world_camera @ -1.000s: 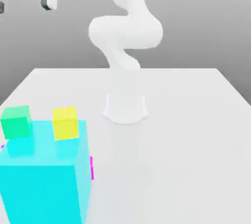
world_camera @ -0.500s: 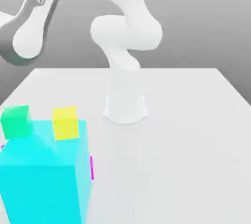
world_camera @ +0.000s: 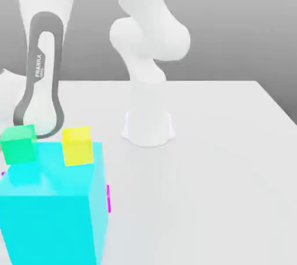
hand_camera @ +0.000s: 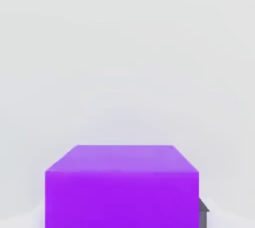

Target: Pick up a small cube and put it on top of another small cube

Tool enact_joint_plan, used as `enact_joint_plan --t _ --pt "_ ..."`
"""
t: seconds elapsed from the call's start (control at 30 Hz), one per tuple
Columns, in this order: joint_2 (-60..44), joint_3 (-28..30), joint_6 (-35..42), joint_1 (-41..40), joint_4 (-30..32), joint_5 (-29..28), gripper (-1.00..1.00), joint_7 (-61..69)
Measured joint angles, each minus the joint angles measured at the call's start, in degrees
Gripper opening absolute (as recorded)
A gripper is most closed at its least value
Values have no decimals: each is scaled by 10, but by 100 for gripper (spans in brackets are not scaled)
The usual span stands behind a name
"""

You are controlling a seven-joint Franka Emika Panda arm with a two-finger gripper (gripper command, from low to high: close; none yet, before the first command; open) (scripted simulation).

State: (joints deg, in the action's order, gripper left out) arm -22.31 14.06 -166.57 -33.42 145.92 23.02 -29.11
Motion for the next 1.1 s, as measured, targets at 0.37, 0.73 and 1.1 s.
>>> enact_joint_plan --t 0.37,0.73,1.1 --pt "136 87 161 62 18 -99 -100 -128" --pt "288 78 433 54 29 -160 -100 -362" --pt "427 -87 557 163 -83 -250 -100 -453"
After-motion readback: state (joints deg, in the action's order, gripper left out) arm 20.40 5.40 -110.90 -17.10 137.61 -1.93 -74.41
